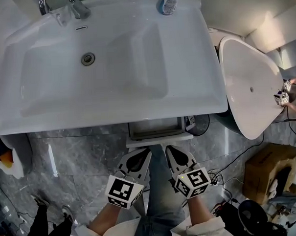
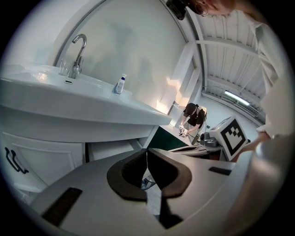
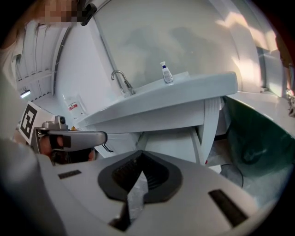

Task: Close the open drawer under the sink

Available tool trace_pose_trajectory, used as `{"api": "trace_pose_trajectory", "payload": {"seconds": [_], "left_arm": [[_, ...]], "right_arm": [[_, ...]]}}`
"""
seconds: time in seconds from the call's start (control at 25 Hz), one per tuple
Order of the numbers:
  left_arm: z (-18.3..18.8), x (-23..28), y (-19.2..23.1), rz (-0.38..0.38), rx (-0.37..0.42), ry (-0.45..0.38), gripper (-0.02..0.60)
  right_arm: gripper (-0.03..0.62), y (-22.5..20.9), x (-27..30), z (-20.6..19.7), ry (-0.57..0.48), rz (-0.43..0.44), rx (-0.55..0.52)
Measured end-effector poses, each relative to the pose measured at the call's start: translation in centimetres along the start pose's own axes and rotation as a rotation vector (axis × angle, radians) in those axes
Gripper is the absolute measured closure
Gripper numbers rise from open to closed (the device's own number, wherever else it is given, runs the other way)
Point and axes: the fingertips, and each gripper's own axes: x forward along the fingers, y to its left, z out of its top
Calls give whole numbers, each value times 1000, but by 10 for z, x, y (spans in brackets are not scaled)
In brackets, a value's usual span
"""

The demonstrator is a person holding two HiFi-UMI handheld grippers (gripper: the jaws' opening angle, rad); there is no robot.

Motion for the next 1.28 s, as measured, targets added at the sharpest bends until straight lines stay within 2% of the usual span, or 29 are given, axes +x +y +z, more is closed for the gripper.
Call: {"api": "trace_pose_trajectory", "payload": {"seconds": [0.32, 0.6, 0.96, 1.12, 1.28], "left_arm": [[-50, 15, 2, -12, 10, 68, 561], [-83, 30, 13, 6, 24, 109, 561], [-114, 49, 30, 76, 4, 148, 561], [-120, 51, 39, 149, 10, 129, 561], [-121, 52, 42, 187, 0, 112, 561]], "right_arm": [[585, -15, 18, -50, 53, -27, 15], [585, -31, 37, -76, 72, -39, 21], [585, -44, 54, -97, 92, -58, 26], [585, -46, 59, -98, 68, -70, 15], [585, -52, 60, -93, 36, -92, 32]]}}
